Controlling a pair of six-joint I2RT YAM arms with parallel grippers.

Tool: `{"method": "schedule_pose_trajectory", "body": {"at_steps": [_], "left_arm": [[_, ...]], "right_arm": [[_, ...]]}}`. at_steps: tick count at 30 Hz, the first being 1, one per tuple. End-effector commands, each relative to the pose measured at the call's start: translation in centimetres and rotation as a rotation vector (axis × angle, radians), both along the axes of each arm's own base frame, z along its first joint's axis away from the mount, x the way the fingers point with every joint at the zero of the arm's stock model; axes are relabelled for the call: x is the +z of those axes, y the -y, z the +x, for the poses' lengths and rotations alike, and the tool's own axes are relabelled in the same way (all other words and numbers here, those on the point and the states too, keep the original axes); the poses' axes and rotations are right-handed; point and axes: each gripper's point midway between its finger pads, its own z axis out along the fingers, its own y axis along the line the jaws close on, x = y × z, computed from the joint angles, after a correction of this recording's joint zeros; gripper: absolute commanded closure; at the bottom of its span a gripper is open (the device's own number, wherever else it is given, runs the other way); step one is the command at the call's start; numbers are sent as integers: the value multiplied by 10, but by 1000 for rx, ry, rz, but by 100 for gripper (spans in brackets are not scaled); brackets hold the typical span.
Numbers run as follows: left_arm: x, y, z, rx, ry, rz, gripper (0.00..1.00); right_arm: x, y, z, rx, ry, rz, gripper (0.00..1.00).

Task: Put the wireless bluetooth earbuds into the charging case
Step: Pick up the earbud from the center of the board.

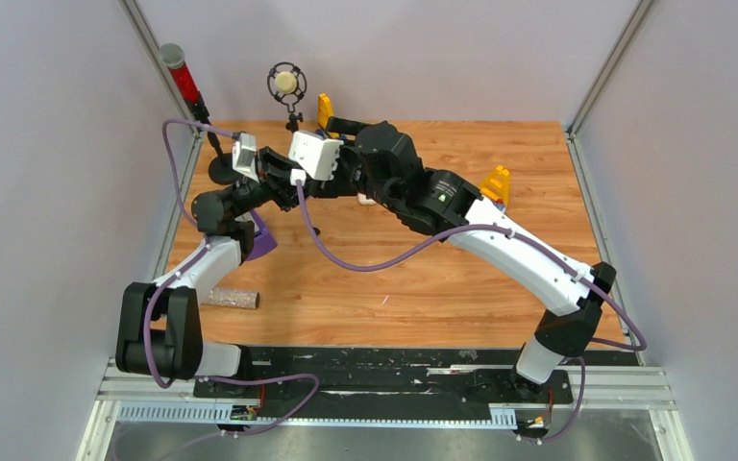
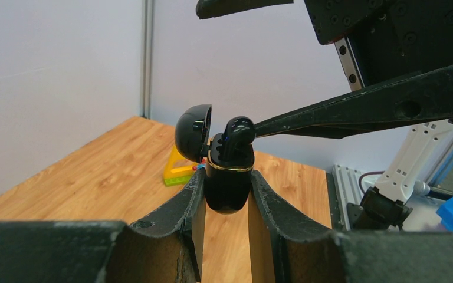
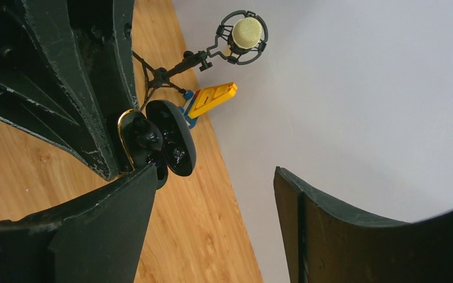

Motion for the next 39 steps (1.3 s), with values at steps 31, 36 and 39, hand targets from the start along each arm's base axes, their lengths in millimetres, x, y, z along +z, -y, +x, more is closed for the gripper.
{"method": "schedule_pose_trajectory", "body": {"at_steps": [31,36,39], "left_arm": [[20,-9,-53,-133,279,234,100],[24,-12,-70,-191,300,299,100],[27,-14,-76,-196,314,316,100]], "right_arm": [[-18,90,84,5,-318,282,16],[-117,61,92,92,-556,212,24],[-164,38,102,81,-739,252,28]]}}
